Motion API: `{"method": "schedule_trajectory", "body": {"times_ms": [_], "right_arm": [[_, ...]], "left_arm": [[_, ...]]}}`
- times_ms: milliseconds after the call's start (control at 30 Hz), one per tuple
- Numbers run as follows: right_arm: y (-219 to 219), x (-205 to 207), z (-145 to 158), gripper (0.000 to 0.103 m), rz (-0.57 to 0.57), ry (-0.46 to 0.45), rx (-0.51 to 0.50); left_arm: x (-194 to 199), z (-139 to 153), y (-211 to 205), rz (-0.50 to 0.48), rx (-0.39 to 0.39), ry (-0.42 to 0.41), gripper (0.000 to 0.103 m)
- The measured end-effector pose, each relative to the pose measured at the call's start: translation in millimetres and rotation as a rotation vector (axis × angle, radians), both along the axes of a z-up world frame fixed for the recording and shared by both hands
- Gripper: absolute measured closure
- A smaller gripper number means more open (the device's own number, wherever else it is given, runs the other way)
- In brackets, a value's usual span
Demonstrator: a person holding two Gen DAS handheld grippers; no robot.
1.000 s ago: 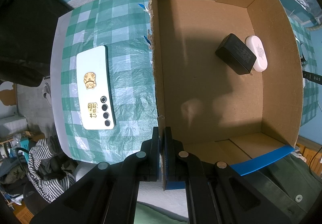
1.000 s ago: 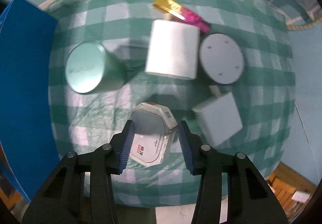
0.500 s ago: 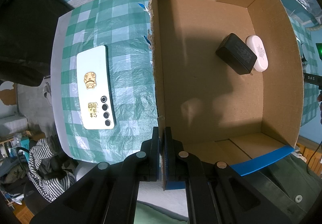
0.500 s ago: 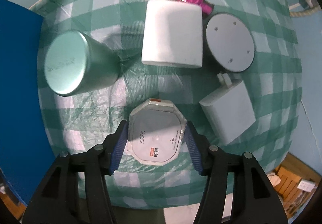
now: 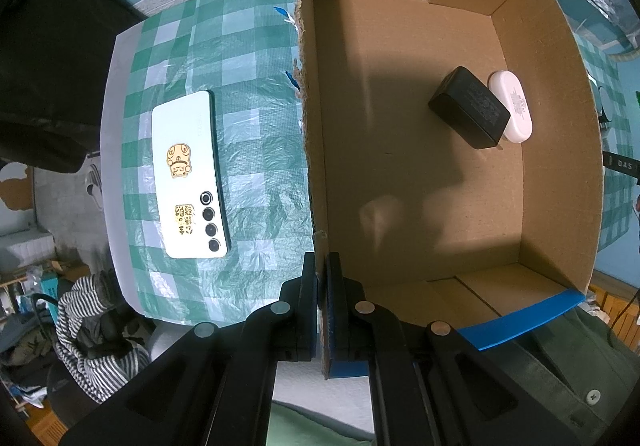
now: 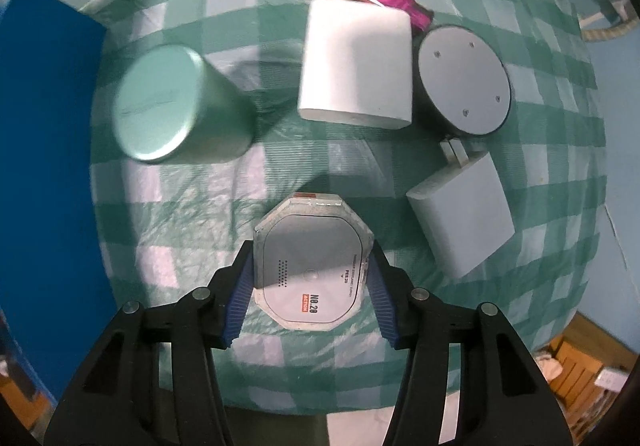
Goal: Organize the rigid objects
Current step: 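Close the right gripper on the octagonal white container, then carry the octagonal container with the right gripper into the box and release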
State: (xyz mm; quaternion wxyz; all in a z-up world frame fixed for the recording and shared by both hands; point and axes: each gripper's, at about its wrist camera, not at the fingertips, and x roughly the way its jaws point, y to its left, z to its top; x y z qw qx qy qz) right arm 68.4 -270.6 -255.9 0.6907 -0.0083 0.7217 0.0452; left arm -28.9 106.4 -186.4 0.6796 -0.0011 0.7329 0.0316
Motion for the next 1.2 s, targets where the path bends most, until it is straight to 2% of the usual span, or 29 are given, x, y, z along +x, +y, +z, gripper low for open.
{"method": "schedule_trajectory", "body": {"times_ms": [533, 733, 1200], "right_arm": [[25.8, -10.7, 86.2, 0.05, 0.135, -0.123, 0.048], [41.2, -1.8, 104.0, 0.05, 0.175, -0.16, 0.078], [109.8, 18.4, 126.9, 0.05, 0.312, -0.217, 0.116]], "left_arm": [[1.2, 0.7, 0.1, -0.005, -0.003, -0.003, 0.099], [0.9, 0.8, -0.8, -0.015, -0.002, -0.007, 0.099], [1.6, 1.9, -0.4, -0.011, -0.005, -0.003, 0.099]]}}
